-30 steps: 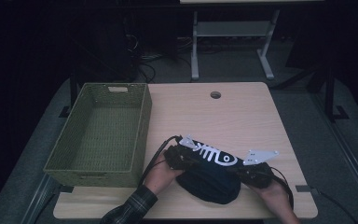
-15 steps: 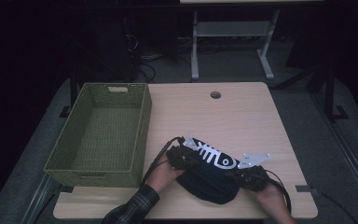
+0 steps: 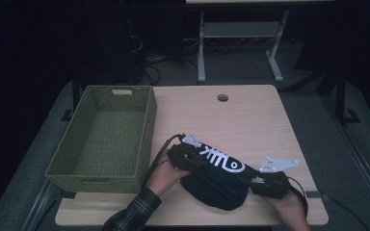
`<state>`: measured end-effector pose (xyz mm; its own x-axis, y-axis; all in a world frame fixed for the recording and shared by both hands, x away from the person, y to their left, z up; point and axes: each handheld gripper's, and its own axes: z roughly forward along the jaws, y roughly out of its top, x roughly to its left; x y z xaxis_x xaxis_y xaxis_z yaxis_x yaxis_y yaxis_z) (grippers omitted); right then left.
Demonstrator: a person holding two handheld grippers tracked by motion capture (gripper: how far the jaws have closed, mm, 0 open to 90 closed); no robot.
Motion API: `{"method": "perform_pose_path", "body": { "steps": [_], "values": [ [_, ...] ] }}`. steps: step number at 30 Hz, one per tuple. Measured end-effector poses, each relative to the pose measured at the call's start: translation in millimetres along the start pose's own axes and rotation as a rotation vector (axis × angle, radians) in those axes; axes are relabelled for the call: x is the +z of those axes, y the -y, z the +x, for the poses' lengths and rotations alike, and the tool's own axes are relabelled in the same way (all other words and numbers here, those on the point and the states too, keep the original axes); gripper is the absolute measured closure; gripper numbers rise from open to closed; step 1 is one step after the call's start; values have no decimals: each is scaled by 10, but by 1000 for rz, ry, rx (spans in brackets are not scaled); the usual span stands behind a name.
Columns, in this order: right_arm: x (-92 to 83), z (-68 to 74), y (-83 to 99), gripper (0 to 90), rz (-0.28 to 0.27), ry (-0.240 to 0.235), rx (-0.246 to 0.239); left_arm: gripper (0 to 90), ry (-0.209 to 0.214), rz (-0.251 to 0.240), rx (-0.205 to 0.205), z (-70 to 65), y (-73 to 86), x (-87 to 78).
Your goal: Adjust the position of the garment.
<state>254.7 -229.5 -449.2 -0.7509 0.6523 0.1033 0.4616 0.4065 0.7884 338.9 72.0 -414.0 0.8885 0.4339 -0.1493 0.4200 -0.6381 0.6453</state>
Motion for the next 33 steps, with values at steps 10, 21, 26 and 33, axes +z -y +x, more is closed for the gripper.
{"method": "perform_pose_path", "body": {
  "steps": [10, 21, 26, 33],
  "values": [
    [-224, -190, 242, 142, -2, 196, 88, 343, -54, -12, -94, 174, 45, -37],
    [-79, -491, 420, 30, 102, 306, 167, 203, -57, 33, -108, 243, 135, 93],
    [-66, -487, 416, 27, 108, 308, 166, 189, -53, 54, -117, 238, 180, 209],
    [-65, -496, 417, 26, 108, 304, 169, 187, -45, 69, -129, 255, 225, 274]
  ]
}}
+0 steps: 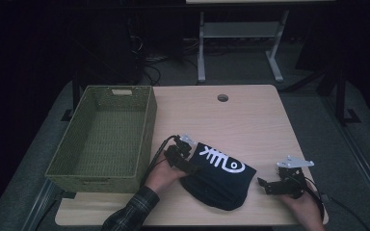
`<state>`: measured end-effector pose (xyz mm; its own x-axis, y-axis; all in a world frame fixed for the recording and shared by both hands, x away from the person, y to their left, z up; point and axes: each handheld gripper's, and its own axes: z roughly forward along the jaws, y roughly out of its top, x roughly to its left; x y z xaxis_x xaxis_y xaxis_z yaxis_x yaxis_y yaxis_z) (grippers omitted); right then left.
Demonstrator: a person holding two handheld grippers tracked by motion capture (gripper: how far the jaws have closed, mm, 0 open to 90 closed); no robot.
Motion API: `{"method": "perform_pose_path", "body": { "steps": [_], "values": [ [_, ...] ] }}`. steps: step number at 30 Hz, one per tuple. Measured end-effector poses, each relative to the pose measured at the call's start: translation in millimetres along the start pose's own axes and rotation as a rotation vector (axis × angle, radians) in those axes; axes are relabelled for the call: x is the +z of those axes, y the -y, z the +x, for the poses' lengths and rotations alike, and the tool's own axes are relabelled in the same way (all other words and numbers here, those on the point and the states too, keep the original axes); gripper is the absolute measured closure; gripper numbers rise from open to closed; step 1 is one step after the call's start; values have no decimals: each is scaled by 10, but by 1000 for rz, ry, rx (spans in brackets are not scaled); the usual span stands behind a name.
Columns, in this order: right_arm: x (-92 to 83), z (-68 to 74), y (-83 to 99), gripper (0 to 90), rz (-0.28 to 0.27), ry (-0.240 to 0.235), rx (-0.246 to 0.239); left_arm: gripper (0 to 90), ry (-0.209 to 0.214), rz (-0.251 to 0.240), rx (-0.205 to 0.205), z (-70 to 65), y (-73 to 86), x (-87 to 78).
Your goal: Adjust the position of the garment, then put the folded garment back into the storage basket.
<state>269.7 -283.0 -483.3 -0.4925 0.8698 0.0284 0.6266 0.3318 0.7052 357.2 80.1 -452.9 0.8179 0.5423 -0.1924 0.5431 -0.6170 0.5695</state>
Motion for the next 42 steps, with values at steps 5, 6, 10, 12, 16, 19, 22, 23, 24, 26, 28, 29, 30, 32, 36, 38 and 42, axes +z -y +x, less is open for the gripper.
{"method": "perform_pose_path", "body": {
  "steps": [5, 6, 10, 12, 16, 19, 22, 23, 24, 26, 28, 29, 30, 32, 36, 38, 42],
  "values": [
    [0, 0, 0, 26, 0, 0, 0, 199, 13, 12, 5, 13, 8, 17],
    [0, 0, 0, 26, 0, 0, 0, 206, 15, 13, 8, 13, 10, 20],
    [0, 0, 0, 26, 0, 0, 0, 240, 38, 11, 6, 21, 16, 25],
    [0, 0, 0, 26, 0, 0, 0, 294, 67, 3, 3, 26, 21, 22],
    [0, 0, 1, 26, 0, 0, 0, 399, 95, -4, -5, 31, 27, 22],
    [0, 0, 1, 26, 0, 0, 0, 454, 107, -4, -2, 32, 26, 27],
    [1, 0, 1, 26, 0, 0, 0, 507, 125, -4, -10, 44, 25, 32],
    [1, 0, 1, 26, 0, 0, 0, 525, 130, -5, -14, 49, 23, 34],
    [1, 0, 1, 26, 0, 0, 0, 545, 135, 0, -17, 53, 20, 36],
    [1, 0, 1, 26, 0, 0, 0, 585, 145, 6, -27, 57, 10, 42],
    [1, 0, 1, 26, 0, 0, 0, 625, 158, 13, -38, 68, 2, 48],
    [0, -1, 1, 26, 0, 0, 0, 639, 161, 14, -44, 72, -1, 50],
    [1, 0, 1, 26, 0, 0, 0, 652, 168, 20, -44, 81, -4, 50],
    [1, 0, 1, 26, 0, 0, 0, 679, 172, 29, -44, 86, -15, 51],
    [1, -1, 1, 26, 0, 0, 0, 710, 161, 39, -37, 55, -45, 43],
    [0, -1, 0, 26, 0, 0, 0, 722, 162, 40, -42, 55, -53, 32],
    [0, -1, 0, 26, 0, 0, 0, 728, 153, 41, -34, 20, -102, -31]
  ]
}}
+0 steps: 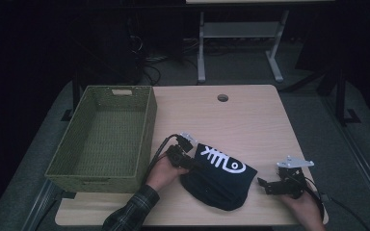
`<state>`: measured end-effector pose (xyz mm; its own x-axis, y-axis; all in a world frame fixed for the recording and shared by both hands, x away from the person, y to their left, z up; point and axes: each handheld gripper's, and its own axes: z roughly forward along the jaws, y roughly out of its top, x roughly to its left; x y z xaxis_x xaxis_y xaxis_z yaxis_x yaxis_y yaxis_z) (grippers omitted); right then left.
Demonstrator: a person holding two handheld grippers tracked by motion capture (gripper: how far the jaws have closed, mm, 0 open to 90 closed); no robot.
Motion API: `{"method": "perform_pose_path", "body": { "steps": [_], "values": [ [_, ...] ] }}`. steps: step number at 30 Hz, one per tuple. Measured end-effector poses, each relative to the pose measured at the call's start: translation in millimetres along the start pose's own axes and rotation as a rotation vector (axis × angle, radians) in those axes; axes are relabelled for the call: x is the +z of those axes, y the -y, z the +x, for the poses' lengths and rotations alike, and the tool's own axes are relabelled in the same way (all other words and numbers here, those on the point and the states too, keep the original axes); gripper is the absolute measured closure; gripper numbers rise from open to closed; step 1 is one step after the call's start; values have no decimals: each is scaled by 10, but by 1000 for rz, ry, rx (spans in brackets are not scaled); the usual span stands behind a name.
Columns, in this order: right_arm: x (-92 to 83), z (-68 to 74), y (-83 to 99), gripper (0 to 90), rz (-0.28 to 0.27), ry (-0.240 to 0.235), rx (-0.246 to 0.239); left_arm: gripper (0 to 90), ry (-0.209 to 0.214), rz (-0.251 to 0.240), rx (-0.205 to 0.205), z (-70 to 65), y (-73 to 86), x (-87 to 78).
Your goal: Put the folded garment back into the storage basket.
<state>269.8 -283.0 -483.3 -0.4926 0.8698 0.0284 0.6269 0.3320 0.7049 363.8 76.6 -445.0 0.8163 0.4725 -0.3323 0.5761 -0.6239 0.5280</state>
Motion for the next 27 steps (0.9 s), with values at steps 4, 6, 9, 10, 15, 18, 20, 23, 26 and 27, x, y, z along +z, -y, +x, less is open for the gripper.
{"method": "perform_pose_path", "body": {
  "steps": [4, 6, 9, 10, 15, 18, 20, 23, 26, 27],
  "values": [
    [0, -2, 0, 26, 1, 0, -4, 729, 1, -9, -1, -48, -39, -70],
    [0, -3, 1, 26, 0, 0, -4, 729, -7, -13, -7, -82, -59, -99],
    [0, 0, 1, 26, 2, -1, 0, 729, -14, -11, -2, -141, -113, -167],
    [0, 0, 1, 26, 2, -1, -1, 729, -15, -10, -2, -158, -129, -185],
    [1, 1, 2, 26, 0, -1, 0, 728, -33, 13, 21, -272, -245, -306],
    [1, 1, 2, 26, 0, -1, 0, 728, -40, 27, 41, -307, -306, -367],
    [1, 1, 2, 26, 0, -1, 0, 728, -48, 39, 49, -330, -351, -426],
    [1, 1, 2, 26, 1, -1, 0, 728, -48, 32, 52, -360, -401, -506],
    [1, 0, 2, 26, 0, -1, 0, 728, -49, 27, 62, -384, -453, -600],
    [1, 1, 1, 26, 0, -1, 0, 727, -48, 23, 61, -391, -467, -626]
  ]
}}
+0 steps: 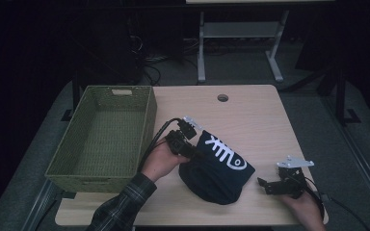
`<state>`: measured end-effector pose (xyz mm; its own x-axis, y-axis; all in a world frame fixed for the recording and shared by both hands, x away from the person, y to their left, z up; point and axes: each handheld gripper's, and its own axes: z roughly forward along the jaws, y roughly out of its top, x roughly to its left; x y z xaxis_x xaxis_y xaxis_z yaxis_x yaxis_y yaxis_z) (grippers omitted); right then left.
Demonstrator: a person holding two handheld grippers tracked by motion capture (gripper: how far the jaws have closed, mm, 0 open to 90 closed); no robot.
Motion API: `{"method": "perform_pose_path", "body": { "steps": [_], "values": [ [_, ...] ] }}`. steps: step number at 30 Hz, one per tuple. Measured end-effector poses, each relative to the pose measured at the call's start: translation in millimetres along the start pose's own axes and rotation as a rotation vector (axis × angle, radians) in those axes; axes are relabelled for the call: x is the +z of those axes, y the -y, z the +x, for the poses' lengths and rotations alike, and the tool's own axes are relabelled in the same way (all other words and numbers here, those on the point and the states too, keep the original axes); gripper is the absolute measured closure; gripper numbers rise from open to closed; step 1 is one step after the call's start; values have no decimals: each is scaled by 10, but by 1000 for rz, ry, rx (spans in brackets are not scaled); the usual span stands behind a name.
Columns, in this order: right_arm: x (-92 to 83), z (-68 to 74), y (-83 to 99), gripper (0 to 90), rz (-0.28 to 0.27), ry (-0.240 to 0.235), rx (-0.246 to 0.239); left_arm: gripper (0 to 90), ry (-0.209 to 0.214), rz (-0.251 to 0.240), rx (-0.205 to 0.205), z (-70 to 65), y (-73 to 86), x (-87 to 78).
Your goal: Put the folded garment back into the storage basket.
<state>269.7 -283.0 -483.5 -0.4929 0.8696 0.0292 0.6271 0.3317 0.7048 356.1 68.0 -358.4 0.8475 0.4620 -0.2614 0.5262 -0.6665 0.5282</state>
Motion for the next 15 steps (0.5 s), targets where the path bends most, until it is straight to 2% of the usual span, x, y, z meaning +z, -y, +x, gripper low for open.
{"method": "perform_pose_path", "body": {
  "steps": [9, 15],
  "values": [
    [0, 0, 0, 26, 0, 0, 1, 726, 25, 5, 20, -23, -112, -211],
    [0, 0, 0, 26, 0, 0, 1, 726, 24, -1, 26, -48, -190, -400]
  ]
}}
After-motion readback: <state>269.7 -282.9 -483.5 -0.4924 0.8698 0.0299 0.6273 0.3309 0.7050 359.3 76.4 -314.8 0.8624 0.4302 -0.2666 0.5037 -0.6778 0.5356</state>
